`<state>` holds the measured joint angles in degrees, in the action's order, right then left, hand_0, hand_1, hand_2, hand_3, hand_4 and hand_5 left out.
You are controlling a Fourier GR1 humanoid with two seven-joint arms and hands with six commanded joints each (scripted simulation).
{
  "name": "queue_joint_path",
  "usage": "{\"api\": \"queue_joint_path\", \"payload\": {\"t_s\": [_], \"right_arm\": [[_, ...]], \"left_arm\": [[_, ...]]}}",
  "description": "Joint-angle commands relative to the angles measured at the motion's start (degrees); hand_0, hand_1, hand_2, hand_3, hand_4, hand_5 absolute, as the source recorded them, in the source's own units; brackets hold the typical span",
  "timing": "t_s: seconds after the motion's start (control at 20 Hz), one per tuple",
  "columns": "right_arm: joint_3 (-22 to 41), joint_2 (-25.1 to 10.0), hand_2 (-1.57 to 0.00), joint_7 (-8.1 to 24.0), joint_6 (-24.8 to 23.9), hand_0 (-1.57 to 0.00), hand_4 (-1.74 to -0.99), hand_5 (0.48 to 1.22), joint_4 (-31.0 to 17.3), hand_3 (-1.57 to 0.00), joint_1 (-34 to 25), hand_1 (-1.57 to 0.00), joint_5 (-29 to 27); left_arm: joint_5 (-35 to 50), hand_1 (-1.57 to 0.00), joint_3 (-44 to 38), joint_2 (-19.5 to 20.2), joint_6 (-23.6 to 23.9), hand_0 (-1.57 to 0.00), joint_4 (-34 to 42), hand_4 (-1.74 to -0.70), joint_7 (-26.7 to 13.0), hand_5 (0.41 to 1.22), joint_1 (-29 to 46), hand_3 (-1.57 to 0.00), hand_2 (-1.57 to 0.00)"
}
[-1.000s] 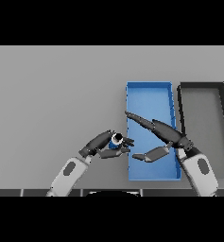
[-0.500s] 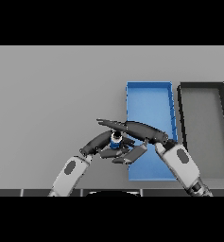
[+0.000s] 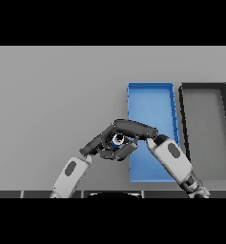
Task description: Pick up the blue pipe and place it into the blue bin.
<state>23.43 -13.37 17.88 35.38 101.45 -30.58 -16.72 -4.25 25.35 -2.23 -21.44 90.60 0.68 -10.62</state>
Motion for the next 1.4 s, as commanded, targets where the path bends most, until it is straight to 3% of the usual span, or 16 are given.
{"api": "queue_joint_path", "payload": {"t_s": [0.0,0.1,0.25,0.4,0.5,0.6,0.65,0.7,0.8,0.9,1.1,1.2,1.25,1.35], "right_arm": [[0.2,0.8,-1.2,-0.3,-0.2,-1.19,-1.513,0.671,0.2,-1.03,0.6,-1.19,-1.3],[0.1,1.9,-1.33,-1.6,-0.9,-1.32,-1.481,0.869,0.2,-1.23,1.2,-1.33,-1.5],[0.4,1.8,-1.45,-4.6,-0.3,-1.44,-1.477,1.041,1.2,-1.39,2.0,-1.45,1.4],[0.0,2.7,-1.51,-3.0,-0.3,-1.51,-1.488,1.129,2.4,-1.48,3.2,-1.51,0.1],[-0.2,3.9,-1.53,-0.1,-0.5,-1.53,-1.492,1.162,2.5,-1.51,3.8,-1.53,-2.2],[-0.3,5.5,-1.55,-0.1,-1.5,-1.54,-1.494,1.183,2.7,-1.53,4.5,-1.55,-1.6],[-0.6,5.4,-1.55,-1.1,-1.7,-1.55,-1.495,1.191,3.1,-1.54,5.1,-1.55,-1.9],[-0.9,5.7,-1.55,-0.8,-1.9,-1.55,-1.496,1.197,2.9,-1.55,4.5,-1.55,-1.7],[-0.8,6.1,-1.56,-1.1,-1.9,-1.56,-1.497,1.206,2.7,-1.56,5.1,-1.56,0.4],[-2.0,6.2,-1.56,0.2,-2.0,-1.56,-1.498,1.211,3.1,-1.56,4.9,-1.56,-0.6],[-2.2,7.6,-1.57,1.1,-2.1,-1.57,-1.499,1.217,3.6,-1.57,4.9,-1.57,-0.1],[-1.9,7.8,-1.57,-0.5,-1.7,-1.57,-1.499,1.218,4.0,-1.57,5.9,-1.57,1.1],[-2.0,8.2,-1.57,0.6,-1.9,-1.57,-1.499,1.219,4.2,-1.57,5.4,-1.57,1.2],[-2.6,8.5,-1.57,1.0,-2.0,-1.57,-1.499,1.22,4.1,-1.57,4.8,-1.57,0.9]], "left_arm": [[-0.1,-1.57,-0.1,-0.1,-0.1,-1.57,-0.3,-1.68,0.8,1.221,0.3,-1.27,-1.55],[-0.7,-1.57,-0.1,-0.2,0.0,-1.57,0.1,-1.7,0.7,1.221,0.1,-1.33,-1.56],[-1.3,-1.57,-0.6,-1.0,-0.6,-1.57,-0.4,-1.72,1.5,1.221,-0.2,-1.41,-1.54],[-2.3,-1.57,-0.8,-1.2,-0.7,-1.57,-0.2,-1.73,2.2,1.221,-0.1,-1.43,-1.55],[-2.6,-1.57,-0.6,-1.9,-0.3,-1.57,-0.8,-1.73,3.0,1.221,0.2,-1.43,-1.56],[-2.2,-1.57,-1.6,-1.1,-1.0,-1.57,0.1,-1.73,2.7,1.221,0.3,-1.43,-1.56],[-2.5,-1.57,-1.5,-1.1,-1.1,-1.57,0.9,-1.73,2.5,1.221,0.6,-1.26,-1.57],[-3.5,-1.37,-1.4,-1.0,-0.6,-1.45,0.8,-1.63,3.2,1.221,0.7,-1.05,-1.34],[-5.8,-0.88,-0.9,-0.9,-1.7,-0.94,0.3,-1.41,2.1,1.221,0.5,-0.67,-0.85],[-6.1,-0.56,-1.7,-0.7,-4.2,-0.6,0.4,-1.25,2.5,1.221,0.3,-0.43,-0.55],[-6.7,-0.23,-2.8,-0.6,-6.4,-0.25,-0.6,-1.06,-0.4,0.912,0.2,-0.18,-0.22],[-6.0,-0.15,-3.0,-0.4,-6.7,-0.16,0.3,-1.01,-3.0,0.785,1.1,-0.11,-0.14],[-6.4,-0.12,-2.8,-0.7,-6.1,-0.13,0.0,-0.99,-2.3,0.729,1.0,-0.09,-0.11],[-6.1,-0.07,-3.6,-1.2,-5.5,-0.08,-0.8,-0.97,-4.6,0.642,0.4,-0.06,-0.07]]}}
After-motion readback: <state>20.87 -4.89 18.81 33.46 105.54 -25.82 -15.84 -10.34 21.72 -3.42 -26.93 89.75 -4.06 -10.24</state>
